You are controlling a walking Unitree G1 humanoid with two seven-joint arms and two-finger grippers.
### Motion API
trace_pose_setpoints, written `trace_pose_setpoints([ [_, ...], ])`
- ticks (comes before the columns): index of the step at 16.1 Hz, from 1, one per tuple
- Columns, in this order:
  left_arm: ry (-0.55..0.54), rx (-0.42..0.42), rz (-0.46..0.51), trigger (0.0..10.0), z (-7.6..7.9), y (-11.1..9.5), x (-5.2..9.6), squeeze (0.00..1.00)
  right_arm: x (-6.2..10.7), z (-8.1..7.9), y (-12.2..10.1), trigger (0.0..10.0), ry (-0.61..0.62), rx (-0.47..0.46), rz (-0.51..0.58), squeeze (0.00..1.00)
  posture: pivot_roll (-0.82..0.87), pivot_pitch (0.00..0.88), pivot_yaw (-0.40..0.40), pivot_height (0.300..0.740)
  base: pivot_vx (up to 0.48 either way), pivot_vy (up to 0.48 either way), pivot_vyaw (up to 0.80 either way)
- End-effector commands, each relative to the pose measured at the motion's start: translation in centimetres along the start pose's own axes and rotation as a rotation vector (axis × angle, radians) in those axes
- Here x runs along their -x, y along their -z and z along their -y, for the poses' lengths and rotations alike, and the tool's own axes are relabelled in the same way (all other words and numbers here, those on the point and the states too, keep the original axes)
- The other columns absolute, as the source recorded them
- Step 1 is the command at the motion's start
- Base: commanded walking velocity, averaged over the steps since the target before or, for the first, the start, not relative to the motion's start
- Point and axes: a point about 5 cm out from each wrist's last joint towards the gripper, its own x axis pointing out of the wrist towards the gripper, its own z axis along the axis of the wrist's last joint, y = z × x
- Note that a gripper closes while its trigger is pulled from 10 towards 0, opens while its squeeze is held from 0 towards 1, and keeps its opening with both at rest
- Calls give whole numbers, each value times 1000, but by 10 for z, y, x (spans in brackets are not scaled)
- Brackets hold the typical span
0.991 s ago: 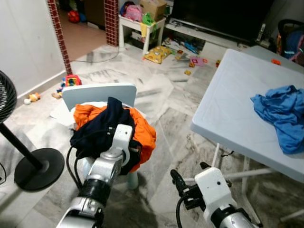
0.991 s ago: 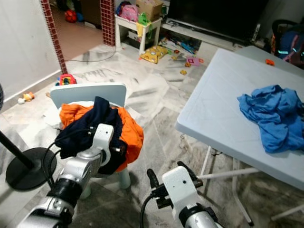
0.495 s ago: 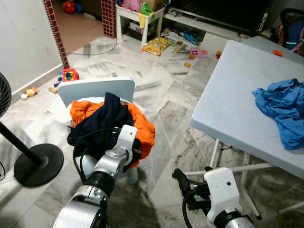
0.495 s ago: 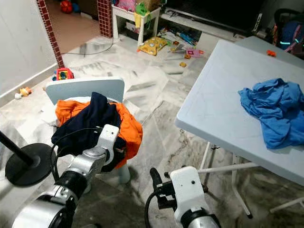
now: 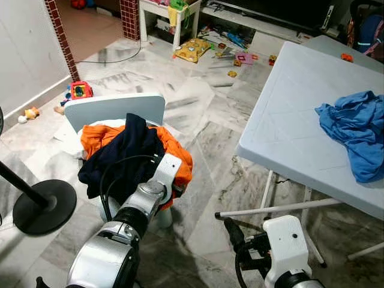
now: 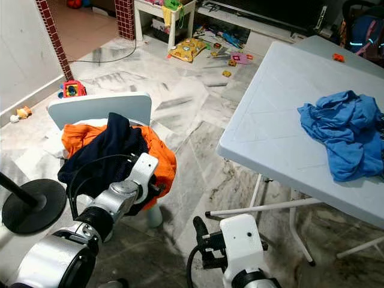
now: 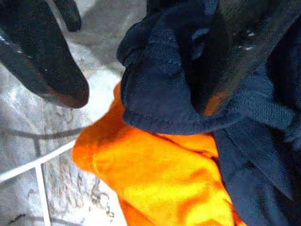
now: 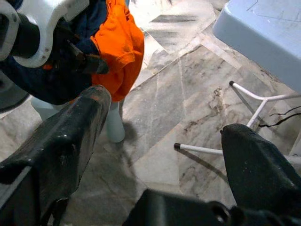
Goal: Hang hanger
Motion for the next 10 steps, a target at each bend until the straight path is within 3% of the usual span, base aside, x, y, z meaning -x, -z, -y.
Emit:
trace_pose_setpoints([
  [1,19,-25,5,0,4,-4,-1,0,4,2,-4,10000,10,9,6,0,-140,132,-149,740,0,0,0],
  [5,25,-9,-29,0,4,9,-1,0,2,3,-5,10000,-15,14,-2,0,-129,130,-152,740,0,0,0],
  [7,16,-10,-37,2353,1,11,-1,0,1,1,-5,10000,-35,17,-10,0,-126,132,-151,740,0,0,0],
  [8,14,-11,-38,2980,0,11,0,0,1,1,-4,10000,-40,16,-16,0,-122,131,-149,740,0,0,0],
  [9,17,-13,-39,4784,0,11,0,0,1,2,-4,10000,-42,18,-21,0,-116,130,-147,740,0,0,0],
  [10,22,-15,-40,4784,0,11,0,0,0,2,-4,10000,-43,17,-22,0,-115,130,-146,740,0,0,0],
])
